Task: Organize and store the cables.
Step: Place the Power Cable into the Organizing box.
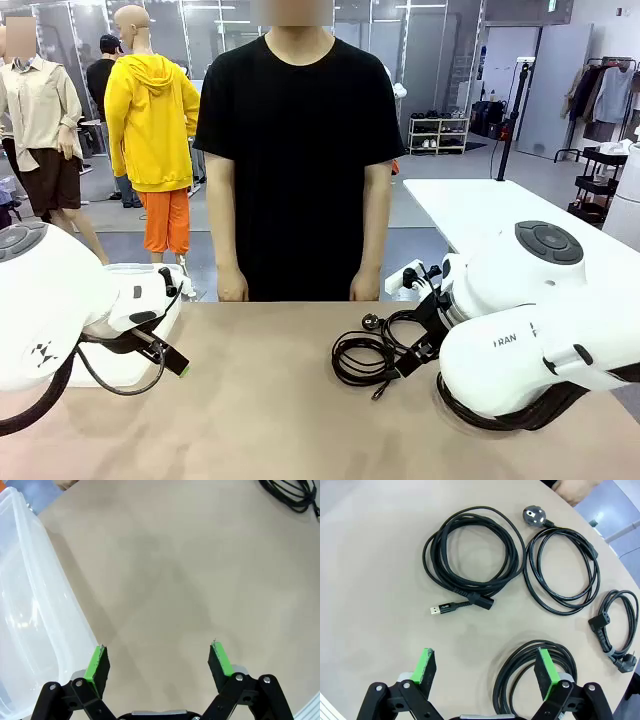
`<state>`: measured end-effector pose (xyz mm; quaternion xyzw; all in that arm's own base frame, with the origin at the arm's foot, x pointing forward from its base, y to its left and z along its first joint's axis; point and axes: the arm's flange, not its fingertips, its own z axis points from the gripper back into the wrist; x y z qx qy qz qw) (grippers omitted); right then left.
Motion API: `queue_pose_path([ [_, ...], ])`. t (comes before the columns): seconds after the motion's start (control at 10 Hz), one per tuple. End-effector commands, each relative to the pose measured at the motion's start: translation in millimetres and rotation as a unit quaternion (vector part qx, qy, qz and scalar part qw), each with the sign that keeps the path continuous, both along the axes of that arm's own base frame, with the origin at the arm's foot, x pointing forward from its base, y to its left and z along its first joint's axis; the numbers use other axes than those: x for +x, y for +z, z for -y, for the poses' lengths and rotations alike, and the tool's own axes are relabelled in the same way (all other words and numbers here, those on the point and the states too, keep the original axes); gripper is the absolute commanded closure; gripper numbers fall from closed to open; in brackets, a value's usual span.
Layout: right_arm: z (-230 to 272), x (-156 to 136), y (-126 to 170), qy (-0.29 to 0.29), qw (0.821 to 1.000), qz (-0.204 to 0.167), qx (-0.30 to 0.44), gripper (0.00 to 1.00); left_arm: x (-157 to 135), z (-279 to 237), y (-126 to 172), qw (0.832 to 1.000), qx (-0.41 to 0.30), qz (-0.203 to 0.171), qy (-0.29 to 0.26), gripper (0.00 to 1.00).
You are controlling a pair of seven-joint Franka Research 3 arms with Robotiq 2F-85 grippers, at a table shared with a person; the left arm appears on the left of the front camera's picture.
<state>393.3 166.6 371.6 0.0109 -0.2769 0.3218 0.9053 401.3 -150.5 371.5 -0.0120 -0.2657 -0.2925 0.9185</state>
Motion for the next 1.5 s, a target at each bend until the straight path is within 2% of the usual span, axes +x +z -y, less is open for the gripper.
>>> queue_pose_path([
  [0.0, 0, 0, 0, 0.000, 1.000, 0.000, 0.000, 0.00, 0, 0, 0, 1.000, 0.000, 0.000, 0.000, 0.00],
  [0.9, 0, 0, 0, 0.000, 1.000, 0.000, 0.000, 0.00, 0, 1, 0, 1.000, 0.000, 0.000, -0.001, 0.00],
  [1.0, 0, 0, 0, 0.001, 1.000, 0.000, -0.001, 0.00, -1, -2, 22, 1.000, -0.001, 0.001, -0.020, 0.00],
  [1.2, 29, -3, 43, 0.024, 1.000, -0.005, -0.005, 0.00, -12, -20, 61, 0.996, -0.004, -0.046, -0.070, 0.00],
  [1.4, 61, -12, 86, 0.062, 0.998, -0.006, 0.012, 0.00, -32, -44, 99, 0.989, -0.039, -0.058, -0.127, 0.00],
])
